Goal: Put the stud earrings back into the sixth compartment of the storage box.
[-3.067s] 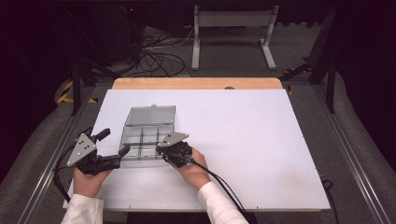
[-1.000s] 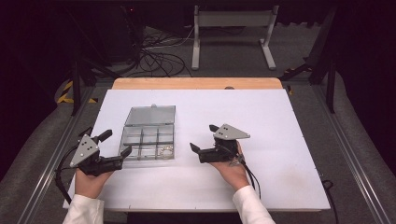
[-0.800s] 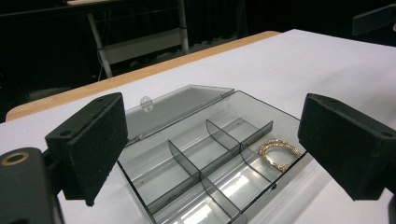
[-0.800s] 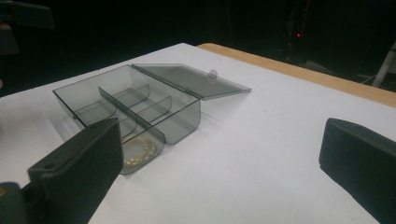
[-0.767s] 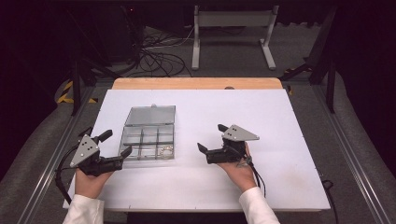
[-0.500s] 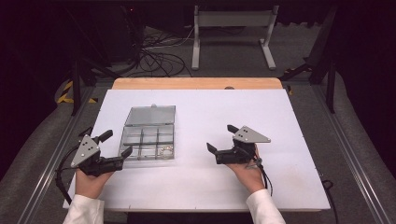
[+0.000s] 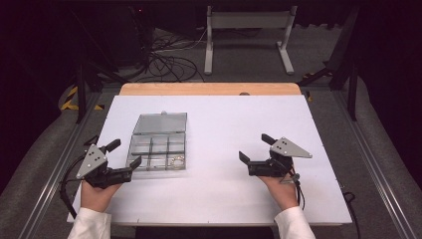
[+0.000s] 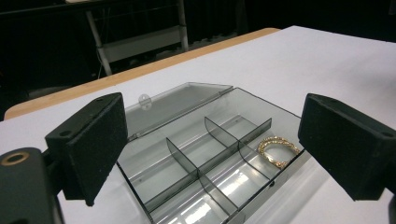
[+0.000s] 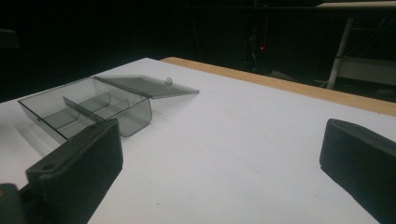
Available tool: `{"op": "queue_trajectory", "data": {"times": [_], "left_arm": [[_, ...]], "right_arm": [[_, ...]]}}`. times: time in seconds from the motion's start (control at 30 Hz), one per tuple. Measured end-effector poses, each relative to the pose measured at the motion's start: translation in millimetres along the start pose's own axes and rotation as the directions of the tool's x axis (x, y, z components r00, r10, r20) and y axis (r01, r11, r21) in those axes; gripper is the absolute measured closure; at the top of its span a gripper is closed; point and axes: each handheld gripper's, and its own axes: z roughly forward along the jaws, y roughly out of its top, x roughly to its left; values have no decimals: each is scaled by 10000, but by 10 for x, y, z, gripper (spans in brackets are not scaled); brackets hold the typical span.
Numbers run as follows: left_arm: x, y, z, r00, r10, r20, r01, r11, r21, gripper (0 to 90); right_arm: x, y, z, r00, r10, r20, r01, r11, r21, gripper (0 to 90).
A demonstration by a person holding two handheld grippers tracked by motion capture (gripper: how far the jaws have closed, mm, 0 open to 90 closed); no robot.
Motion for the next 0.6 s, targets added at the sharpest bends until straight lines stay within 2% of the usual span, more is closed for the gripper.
{"op": "queue_trajectory", "data": {"times": [0.3, 0.6], "left_arm": [[2, -10, 5, 10000, 20, 30, -20, 10000, 78, 90], [1, -16, 12, 10000, 14, 85, -15, 9999, 111, 90]], "right_arm": [[-164, -52, -238, 9989, 51, 470, -43, 9999, -160, 0], [-268, -100, -387, 9972, 27, 752, -6, 9996, -286, 0]]}}
